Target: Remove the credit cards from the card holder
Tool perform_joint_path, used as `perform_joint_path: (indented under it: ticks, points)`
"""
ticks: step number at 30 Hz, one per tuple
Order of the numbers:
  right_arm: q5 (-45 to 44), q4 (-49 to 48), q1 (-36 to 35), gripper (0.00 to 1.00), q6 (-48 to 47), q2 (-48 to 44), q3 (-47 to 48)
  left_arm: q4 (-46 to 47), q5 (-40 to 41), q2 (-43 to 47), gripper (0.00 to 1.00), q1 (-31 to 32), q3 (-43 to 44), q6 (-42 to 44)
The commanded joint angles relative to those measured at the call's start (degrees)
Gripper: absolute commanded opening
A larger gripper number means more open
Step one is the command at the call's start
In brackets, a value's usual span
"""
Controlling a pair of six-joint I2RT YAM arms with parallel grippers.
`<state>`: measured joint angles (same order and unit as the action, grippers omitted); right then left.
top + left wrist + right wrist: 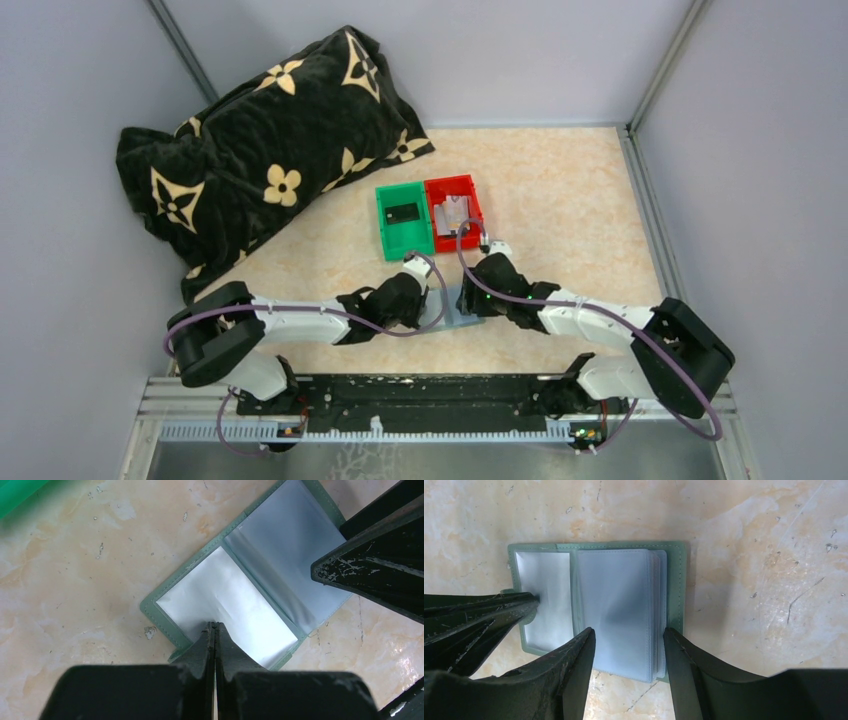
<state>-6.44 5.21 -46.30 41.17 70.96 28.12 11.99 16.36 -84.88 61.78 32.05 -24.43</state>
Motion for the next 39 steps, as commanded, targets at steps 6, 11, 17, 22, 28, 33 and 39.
perform_joint_path:
  ticks: [6,11,17,22,28,33,39]
  points:
    - [2.2,-2.3,-2.0,0.53,1.3,-3.3,1.6,0.5,-0.1,-0.5,0.0,0.1,-0.5,-0.7]
    - [1.7,-2.0,-3.9,0.52,2.1,-3.1,2.8,1.1,-0.5,-0.6,0.0,0.2,-0.8,-0.9]
    - [1.9,-3.8,-5.9,0.52,3.4,-1.2,3.2,1.2,-0.3,0.3,0.0,0.2,-1.9,-1.0]
    - [3.6,-6.5,-6.4,0.52,4.4,-1.7,3.8,1.9,-0.3,0.3,0.0,0.2,-3.2,-1.2]
    - [6.0,-10.8,-6.4,0.51,5.4,-1.3,4.0,2.1,-0.6,0.5,0.0,0.1,-3.7,-1.4]
    - [8.2,-14.2,-6.5,0.51,6.2,0.7,4.1,1.2,-0.5,2.0,0.0,0.2,-4.0,-1.2]
    - [10.5,-17.2,-6.4,0.51,6.9,2.8,4.8,0.8,-0.5,2.9,0.0,0.1,-4.7,-1.2]
